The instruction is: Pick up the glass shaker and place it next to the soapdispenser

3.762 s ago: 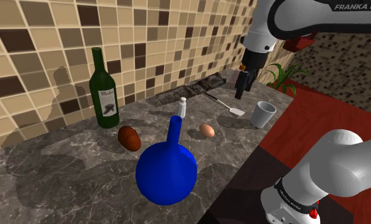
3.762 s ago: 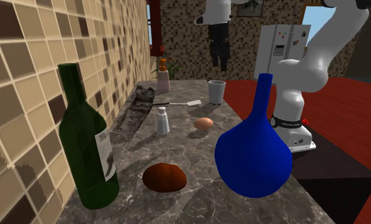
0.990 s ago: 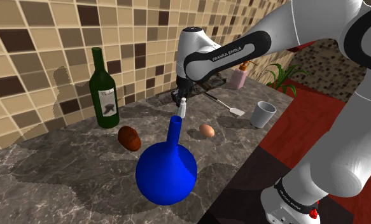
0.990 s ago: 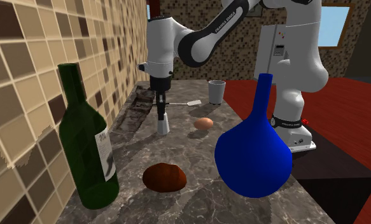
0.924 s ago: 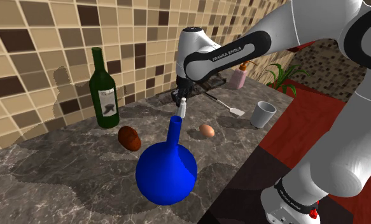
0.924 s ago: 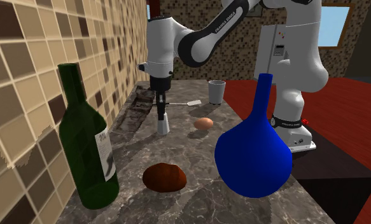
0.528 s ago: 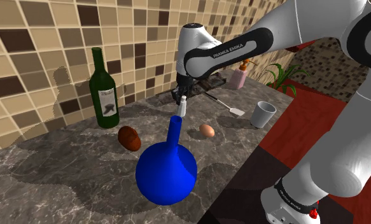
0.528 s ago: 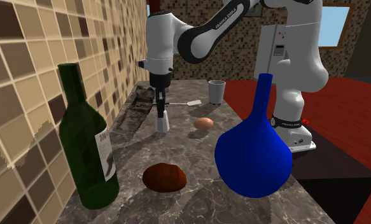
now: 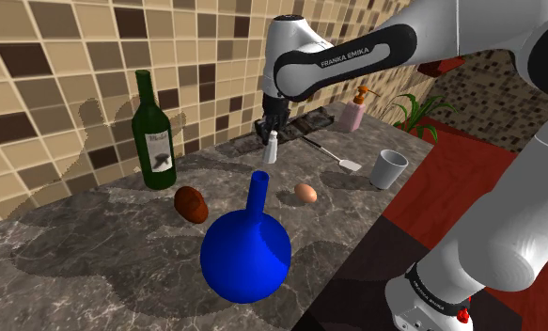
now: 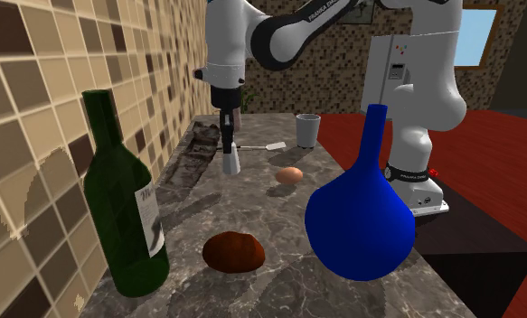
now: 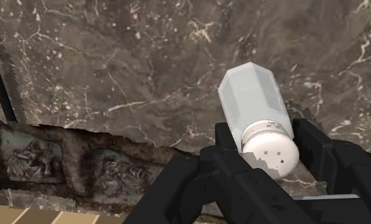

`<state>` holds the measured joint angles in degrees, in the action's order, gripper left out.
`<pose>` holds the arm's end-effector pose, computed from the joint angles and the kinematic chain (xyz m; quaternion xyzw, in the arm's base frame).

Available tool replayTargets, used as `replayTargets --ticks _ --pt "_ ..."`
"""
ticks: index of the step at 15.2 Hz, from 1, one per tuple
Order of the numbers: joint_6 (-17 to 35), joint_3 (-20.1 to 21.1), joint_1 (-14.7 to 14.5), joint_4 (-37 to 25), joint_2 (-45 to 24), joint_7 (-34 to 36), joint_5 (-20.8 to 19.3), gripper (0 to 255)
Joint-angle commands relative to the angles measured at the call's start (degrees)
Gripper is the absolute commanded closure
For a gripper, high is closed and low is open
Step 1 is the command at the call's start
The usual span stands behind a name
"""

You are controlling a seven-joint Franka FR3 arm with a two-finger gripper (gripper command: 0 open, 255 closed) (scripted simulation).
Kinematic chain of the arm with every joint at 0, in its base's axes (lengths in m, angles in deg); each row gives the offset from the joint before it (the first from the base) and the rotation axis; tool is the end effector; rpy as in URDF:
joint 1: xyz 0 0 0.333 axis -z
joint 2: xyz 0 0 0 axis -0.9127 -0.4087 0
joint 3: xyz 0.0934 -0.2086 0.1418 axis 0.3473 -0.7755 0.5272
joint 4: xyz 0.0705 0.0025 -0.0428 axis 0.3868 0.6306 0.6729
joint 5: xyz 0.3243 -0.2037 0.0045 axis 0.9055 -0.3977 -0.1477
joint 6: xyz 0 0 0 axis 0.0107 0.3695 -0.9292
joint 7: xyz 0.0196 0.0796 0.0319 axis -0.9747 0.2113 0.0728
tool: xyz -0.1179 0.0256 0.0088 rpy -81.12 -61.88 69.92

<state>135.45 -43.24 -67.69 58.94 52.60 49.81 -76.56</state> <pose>0.5538 0.0975 0.3505 0.9961 0.0606 0.0266 0.0578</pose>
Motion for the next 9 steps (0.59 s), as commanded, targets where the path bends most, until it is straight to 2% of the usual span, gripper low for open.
replayTargets --ticks 1,9 --pt "-1.56 0.05 0.0 -0.7 0.87 -0.32 0.32 255" --pt "-7.31 0.14 0.0 -4.62 2.81 -1.37 1.15 255"
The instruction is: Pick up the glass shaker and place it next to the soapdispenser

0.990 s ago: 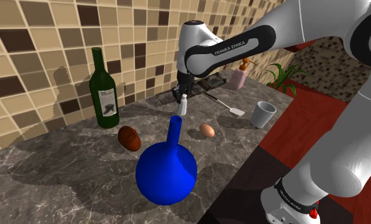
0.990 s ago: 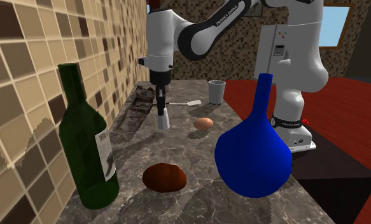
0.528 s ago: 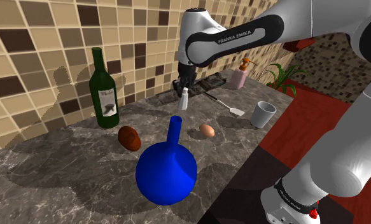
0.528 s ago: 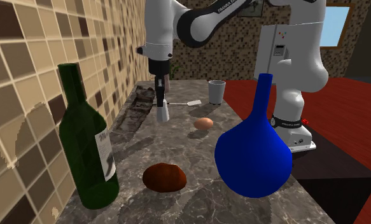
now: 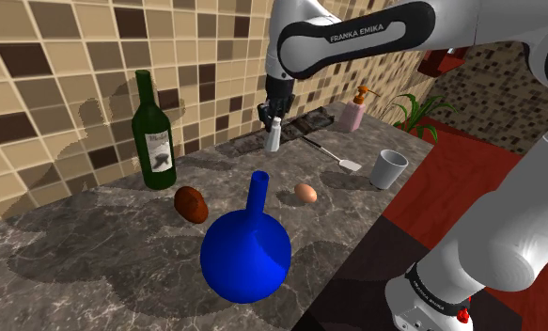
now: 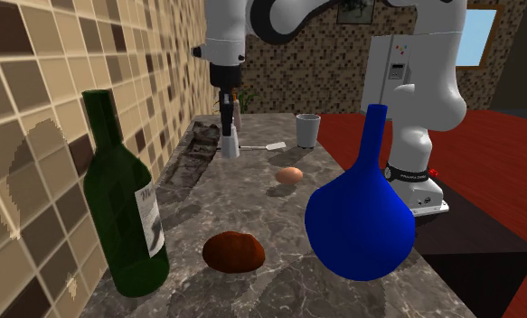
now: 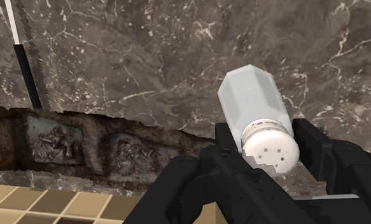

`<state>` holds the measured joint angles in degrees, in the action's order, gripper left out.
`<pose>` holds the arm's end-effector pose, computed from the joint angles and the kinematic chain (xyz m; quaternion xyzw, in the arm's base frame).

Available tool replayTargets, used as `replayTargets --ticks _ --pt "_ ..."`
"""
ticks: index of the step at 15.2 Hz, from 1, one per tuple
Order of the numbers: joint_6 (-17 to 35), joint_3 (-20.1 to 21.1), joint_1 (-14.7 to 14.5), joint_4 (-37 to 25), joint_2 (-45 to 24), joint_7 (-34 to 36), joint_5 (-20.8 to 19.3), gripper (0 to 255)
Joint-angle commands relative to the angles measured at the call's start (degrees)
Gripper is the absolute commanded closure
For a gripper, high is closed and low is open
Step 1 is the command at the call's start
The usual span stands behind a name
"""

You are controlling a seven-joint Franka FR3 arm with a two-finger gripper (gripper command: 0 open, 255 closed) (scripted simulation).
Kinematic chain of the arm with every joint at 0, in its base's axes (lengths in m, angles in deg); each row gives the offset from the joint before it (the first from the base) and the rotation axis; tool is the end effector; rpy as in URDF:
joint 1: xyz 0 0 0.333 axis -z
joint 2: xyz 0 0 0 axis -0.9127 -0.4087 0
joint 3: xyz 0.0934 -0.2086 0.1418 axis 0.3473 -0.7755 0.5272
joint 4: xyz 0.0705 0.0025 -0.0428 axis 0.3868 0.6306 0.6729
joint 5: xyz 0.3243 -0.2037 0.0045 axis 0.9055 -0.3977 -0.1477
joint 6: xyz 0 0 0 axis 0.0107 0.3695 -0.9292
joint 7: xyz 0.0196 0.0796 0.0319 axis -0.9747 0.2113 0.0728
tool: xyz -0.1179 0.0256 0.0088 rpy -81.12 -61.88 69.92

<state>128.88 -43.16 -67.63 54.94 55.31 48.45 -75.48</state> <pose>0.5540 0.0965 0.3984 0.9961 0.0605 0.0266 0.0578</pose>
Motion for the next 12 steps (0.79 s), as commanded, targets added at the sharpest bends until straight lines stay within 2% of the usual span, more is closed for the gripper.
replayTargets --ticks 1,12 --pt "-1.47 0.07 -0.06 -1.16 0.29 -0.13 0.15 255" --pt "-9.61 0.14 -0.11 -8.09 1.59 -1.27 0.8 255"
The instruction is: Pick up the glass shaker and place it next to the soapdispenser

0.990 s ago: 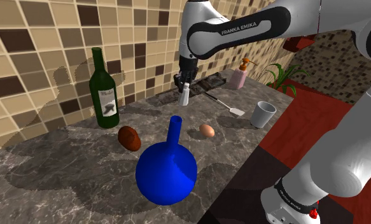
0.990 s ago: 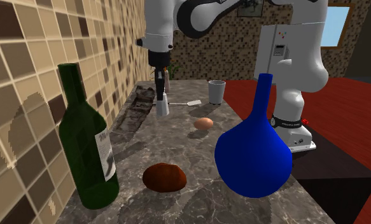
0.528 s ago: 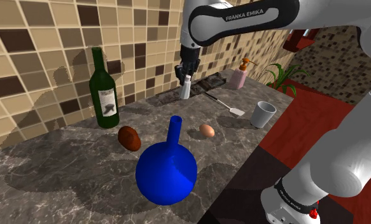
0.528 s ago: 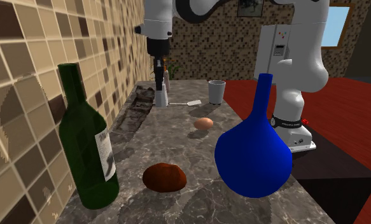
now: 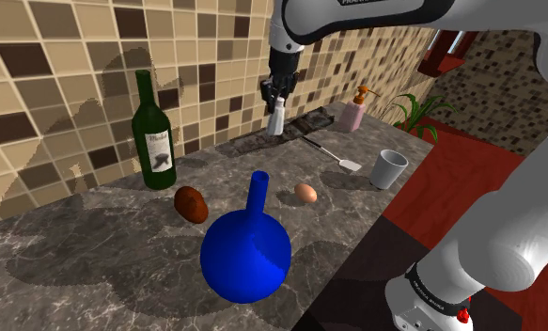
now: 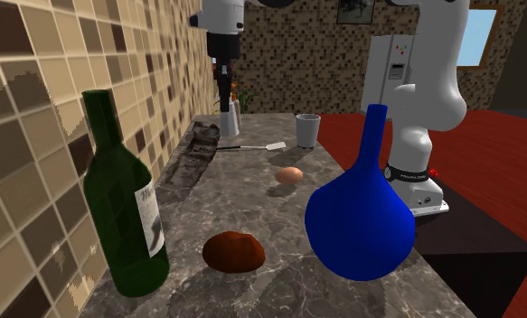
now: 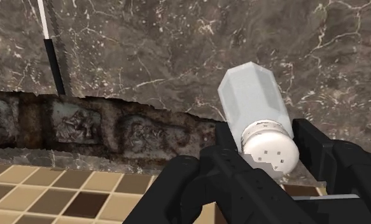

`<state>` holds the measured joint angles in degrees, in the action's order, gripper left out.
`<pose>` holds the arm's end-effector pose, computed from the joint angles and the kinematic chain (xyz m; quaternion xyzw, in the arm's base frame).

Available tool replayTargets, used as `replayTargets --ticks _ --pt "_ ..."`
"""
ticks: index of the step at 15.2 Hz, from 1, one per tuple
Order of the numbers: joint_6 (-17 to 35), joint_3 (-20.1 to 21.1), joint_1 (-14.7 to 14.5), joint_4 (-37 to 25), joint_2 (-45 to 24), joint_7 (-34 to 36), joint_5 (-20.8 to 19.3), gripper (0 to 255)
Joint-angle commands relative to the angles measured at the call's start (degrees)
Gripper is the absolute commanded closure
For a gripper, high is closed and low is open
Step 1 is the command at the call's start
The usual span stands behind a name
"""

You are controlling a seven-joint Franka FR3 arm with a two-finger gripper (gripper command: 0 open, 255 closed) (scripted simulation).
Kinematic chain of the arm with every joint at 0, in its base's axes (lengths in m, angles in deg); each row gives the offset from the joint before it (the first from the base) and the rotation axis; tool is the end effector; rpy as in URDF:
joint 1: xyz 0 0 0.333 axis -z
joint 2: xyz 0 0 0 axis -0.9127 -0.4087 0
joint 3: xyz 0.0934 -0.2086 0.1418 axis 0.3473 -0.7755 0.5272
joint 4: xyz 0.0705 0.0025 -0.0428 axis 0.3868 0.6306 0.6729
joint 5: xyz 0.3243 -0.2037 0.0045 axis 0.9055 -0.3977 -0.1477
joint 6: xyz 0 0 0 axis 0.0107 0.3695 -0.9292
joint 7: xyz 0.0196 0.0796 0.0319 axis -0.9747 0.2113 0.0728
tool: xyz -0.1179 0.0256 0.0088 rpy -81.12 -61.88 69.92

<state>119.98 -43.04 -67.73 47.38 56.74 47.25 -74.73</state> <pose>0.5556 0.0973 0.4603 0.9961 0.0606 0.0266 0.0578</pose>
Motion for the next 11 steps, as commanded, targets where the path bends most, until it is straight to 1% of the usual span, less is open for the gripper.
replayTargets --ticks 1,11 --pt "-1.46 0.02 -0.02 -1.24 0.2 -0.16 0.1 255" --pt "-9.18 0.12 -0.13 -9.27 -0.08 -0.97 0.26 255"
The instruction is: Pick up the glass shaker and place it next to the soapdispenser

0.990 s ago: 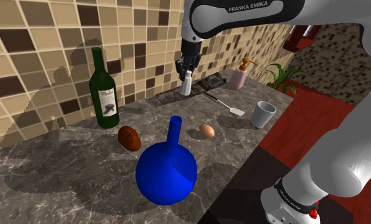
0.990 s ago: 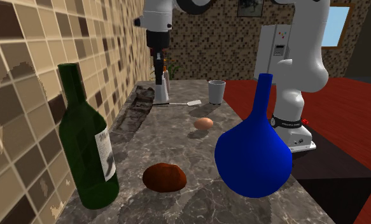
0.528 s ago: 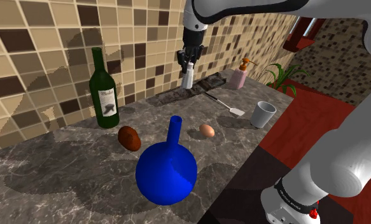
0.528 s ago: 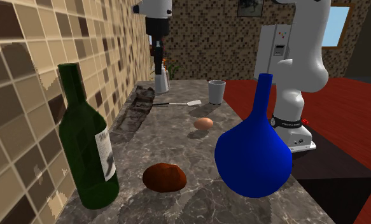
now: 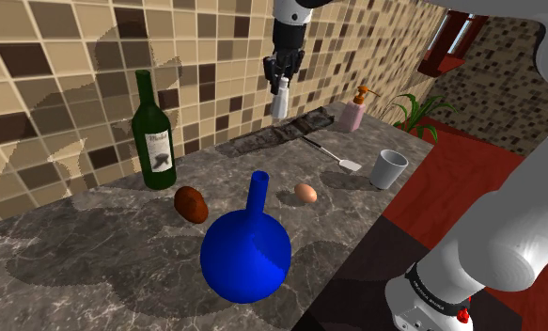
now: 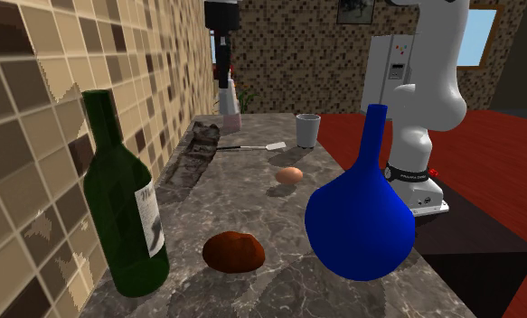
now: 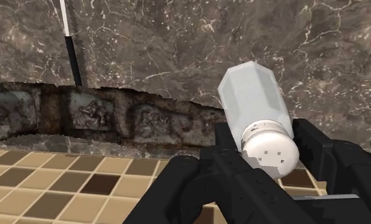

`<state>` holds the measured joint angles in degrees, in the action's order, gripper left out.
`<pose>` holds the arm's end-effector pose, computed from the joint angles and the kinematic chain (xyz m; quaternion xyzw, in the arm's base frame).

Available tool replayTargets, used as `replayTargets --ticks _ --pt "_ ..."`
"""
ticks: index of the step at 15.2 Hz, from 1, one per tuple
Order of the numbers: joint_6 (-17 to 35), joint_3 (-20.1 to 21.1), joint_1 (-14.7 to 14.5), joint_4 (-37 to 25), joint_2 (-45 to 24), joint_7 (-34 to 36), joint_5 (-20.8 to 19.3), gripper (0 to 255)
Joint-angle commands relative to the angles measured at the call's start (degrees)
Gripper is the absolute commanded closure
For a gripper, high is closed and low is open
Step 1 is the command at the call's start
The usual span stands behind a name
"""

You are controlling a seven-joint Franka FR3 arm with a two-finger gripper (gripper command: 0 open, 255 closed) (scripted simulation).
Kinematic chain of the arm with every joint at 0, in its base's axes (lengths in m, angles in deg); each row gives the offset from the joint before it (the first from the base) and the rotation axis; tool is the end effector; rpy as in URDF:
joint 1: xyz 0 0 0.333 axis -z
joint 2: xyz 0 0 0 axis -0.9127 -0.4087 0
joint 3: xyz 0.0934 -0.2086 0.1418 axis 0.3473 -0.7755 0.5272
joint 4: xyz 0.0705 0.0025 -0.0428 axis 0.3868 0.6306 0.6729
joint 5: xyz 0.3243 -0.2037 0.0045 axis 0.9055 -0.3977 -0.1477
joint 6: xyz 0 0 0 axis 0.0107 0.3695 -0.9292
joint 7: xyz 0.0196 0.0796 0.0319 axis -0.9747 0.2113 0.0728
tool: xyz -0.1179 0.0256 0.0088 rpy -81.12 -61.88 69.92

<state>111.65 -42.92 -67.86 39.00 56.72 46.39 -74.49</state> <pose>0.5548 0.0976 0.5163 0.9961 0.0606 0.0266 0.0578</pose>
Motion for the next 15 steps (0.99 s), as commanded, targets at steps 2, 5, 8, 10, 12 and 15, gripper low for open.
replayTargets --ticks 2,5,8,10,12,15 --pt "-2.44 0.03 -0.03 -2.71 -0.28 -0.25 0.0 255" --pt "-4.87 0.07 -0.09 -5.59 -0.73 -0.46 -0.04 255" --pt "-7.36 0.13 -0.17 -8.68 -1.33 -0.65 -0.13 255" --pt "-9.06 0.17 -0.23 -10.86 -1.81 -0.77 -0.21 255" --pt "-10.8 0.22 -0.31 -13.15 -2.38 -0.89 -0.32 255" --pt "-10.34 -1.05 1.21 -11.35 -0.67 -3.6 0.12 255"
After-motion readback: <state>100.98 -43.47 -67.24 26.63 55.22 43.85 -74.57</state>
